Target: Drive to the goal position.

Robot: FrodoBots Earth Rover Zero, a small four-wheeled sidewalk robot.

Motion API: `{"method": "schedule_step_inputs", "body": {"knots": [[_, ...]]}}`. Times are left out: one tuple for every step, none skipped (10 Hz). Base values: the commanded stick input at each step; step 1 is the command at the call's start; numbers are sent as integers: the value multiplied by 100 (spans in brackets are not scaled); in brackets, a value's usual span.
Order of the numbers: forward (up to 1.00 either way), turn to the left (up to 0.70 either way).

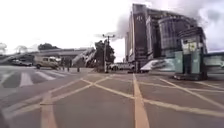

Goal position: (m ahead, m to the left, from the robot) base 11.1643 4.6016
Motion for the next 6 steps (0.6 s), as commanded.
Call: {"method": "schedule_step_inputs", "body": {"knots": [[45,0],[45,0],[45,0],[45,0],[45,0],[45,0]]}}
